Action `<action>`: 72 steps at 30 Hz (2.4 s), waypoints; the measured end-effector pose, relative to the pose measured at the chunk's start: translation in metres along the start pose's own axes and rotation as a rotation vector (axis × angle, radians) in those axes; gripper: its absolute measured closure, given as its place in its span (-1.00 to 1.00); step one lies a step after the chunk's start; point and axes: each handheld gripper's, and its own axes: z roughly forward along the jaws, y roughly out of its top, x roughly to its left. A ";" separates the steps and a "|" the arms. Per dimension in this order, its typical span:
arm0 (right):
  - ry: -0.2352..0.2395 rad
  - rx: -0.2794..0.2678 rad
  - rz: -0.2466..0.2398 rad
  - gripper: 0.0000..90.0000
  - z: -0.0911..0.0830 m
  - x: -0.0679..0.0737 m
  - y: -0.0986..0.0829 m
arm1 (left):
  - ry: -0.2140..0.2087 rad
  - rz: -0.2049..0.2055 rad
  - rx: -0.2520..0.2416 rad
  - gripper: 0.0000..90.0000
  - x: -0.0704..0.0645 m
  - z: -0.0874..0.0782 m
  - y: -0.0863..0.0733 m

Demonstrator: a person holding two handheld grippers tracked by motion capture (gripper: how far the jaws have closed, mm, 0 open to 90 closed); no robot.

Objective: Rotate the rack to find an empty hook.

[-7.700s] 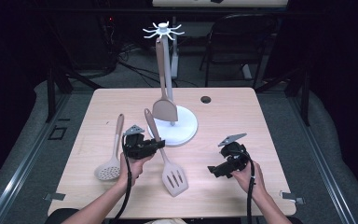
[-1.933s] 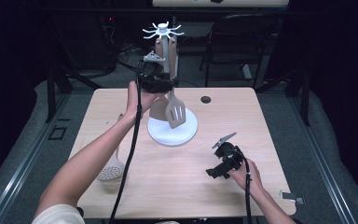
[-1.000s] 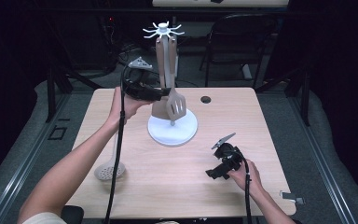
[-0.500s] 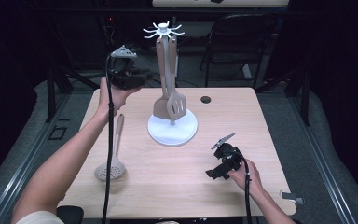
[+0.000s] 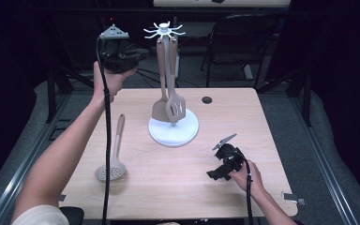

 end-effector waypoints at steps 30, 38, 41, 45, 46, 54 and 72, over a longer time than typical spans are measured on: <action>0.003 0.010 0.000 -0.93 0.001 0.001 0.000 | 0.100 0.037 -0.027 0.98 0.002 0.008 0.030; 0.006 0.003 0.010 -0.92 0.002 0.002 0.000 | 0.123 0.038 -0.031 1.00 0.006 0.013 0.032; 0.007 0.002 0.010 -0.92 0.003 0.002 0.000 | 0.109 0.033 -0.043 1.00 0.007 0.013 0.032; -0.002 0.011 -0.001 -0.92 0.001 0.001 0.000 | 0.110 0.043 -0.044 1.00 0.005 0.009 0.029; -0.002 0.012 -0.001 -0.92 0.001 0.001 0.000 | 0.110 0.043 -0.047 1.00 0.004 0.007 0.028; 0.005 0.010 0.005 -0.92 0.002 0.002 0.000 | 0.087 0.074 -0.019 1.00 -0.005 -0.003 0.020; -0.004 0.015 0.000 -0.92 0.001 0.001 0.000 | 0.063 0.105 -0.012 1.00 -0.024 0.000 0.027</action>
